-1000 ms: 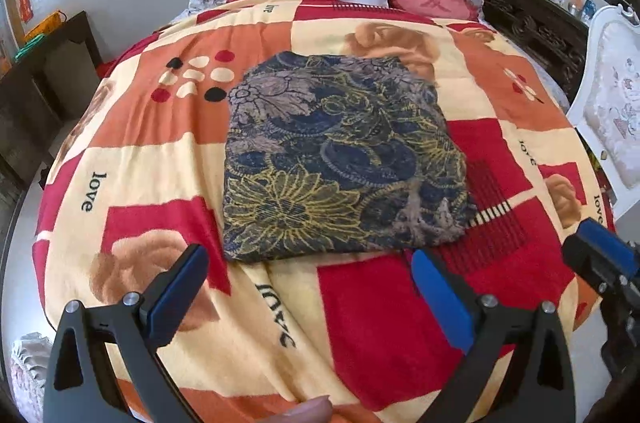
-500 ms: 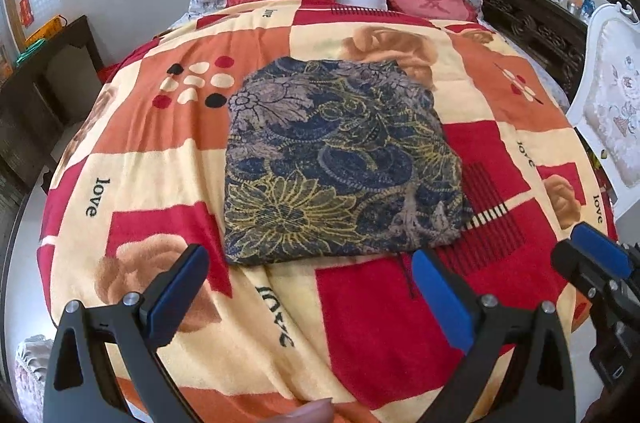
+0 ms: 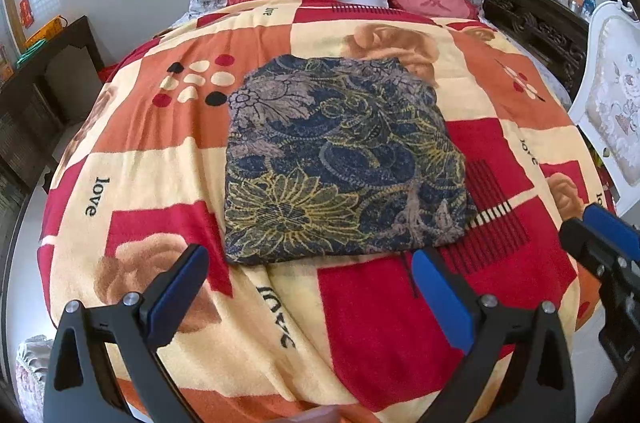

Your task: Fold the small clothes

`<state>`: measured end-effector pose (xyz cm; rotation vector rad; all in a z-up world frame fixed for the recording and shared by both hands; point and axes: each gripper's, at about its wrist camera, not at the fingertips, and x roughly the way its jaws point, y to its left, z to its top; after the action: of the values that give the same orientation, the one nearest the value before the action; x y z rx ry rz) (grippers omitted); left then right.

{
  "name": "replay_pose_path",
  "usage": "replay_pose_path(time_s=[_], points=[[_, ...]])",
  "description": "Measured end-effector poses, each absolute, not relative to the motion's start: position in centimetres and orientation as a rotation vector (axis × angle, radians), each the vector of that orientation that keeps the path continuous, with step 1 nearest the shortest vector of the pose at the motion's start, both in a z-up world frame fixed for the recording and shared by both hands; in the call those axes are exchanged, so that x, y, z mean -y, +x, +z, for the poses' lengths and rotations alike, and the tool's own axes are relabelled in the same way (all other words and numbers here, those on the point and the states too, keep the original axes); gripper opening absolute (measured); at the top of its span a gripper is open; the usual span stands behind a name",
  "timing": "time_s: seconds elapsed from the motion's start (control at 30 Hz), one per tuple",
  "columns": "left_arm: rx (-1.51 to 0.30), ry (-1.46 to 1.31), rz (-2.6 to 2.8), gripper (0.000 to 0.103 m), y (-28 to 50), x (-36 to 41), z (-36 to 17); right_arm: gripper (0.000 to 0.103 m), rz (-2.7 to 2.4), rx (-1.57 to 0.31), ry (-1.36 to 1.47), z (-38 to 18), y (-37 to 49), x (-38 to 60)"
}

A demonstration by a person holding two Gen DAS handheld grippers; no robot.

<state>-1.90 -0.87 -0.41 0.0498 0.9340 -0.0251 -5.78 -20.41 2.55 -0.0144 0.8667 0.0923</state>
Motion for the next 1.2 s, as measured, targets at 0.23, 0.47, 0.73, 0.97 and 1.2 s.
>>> replay_pose_path(time_s=[0.23,0.47,0.73,0.97,1.2], points=[[-0.934,0.045,-0.015,0.103,-2.1,0.5,-0.5,0.052,-0.002,-0.87,-0.028,2.7,-5.8,20.3],[-0.941,0.042,-0.014,0.103,-2.1,0.4,-0.7,0.052,-0.115,-0.84,-0.116,2.9,-6.2,20.6],[-0.944,0.045,-0.018,0.103,-2.2,0.7,-0.9,0.052,-0.19,-0.841,-0.164,2.7,-6.1,21.6],[-0.947,0.038,-0.01,0.103,-2.2,0.6,-1.1,0.052,-0.202,-0.87,-0.175,1.7,-5.9,21.6],[-0.953,0.034,-0.012,0.103,-1.9,0.1,-1.4,0.052,-0.207,-0.887,-0.202,0.9,-5.6,21.2]])
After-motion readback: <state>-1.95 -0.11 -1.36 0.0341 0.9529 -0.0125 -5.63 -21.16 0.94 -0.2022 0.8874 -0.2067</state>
